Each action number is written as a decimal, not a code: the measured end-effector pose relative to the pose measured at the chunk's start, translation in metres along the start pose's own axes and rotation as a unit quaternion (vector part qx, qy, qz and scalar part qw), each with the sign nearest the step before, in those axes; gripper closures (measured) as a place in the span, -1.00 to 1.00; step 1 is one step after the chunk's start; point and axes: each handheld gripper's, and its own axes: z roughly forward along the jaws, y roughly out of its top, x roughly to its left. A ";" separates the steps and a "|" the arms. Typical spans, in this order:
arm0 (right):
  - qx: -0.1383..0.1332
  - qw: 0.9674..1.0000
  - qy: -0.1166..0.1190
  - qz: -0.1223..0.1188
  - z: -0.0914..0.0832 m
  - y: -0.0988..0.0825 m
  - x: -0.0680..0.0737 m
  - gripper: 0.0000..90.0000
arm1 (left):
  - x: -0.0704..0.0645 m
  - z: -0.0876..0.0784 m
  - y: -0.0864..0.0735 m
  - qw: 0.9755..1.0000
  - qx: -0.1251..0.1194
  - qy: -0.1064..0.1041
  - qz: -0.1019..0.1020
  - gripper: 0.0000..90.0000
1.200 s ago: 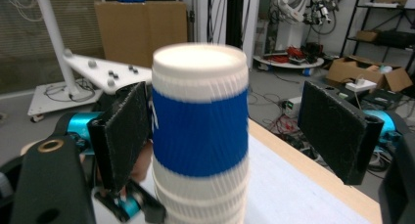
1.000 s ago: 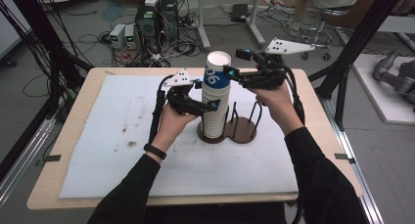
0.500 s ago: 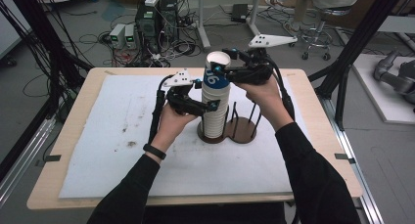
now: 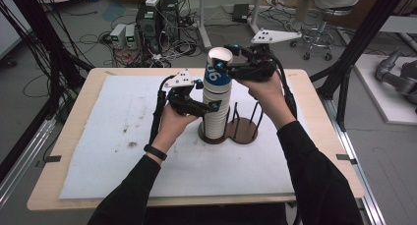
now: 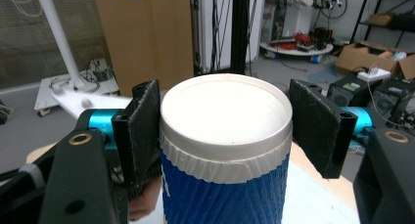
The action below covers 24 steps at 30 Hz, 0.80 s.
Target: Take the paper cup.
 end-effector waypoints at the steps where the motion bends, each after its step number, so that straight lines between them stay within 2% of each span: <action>1: -0.004 1.000 0.001 -0.002 -0.001 0.003 0.000 -0.30 | 0.000 0.000 0.000 1.000 0.000 0.000 0.000 -0.72; 12: -0.042 0.999 -0.004 -0.017 -0.018 0.035 0.008 -0.30 | -0.001 0.000 0.000 1.000 0.001 0.001 0.000 -0.72; 21: -0.062 0.998 0.000 -0.025 -0.029 0.047 0.013 -0.30 | 0.000 0.000 0.000 1.000 0.000 0.001 0.001 -0.72; 24: -0.072 0.997 0.004 -0.029 -0.037 0.051 0.016 -0.30 | 0.000 0.000 0.000 1.000 0.000 0.001 0.001 -0.72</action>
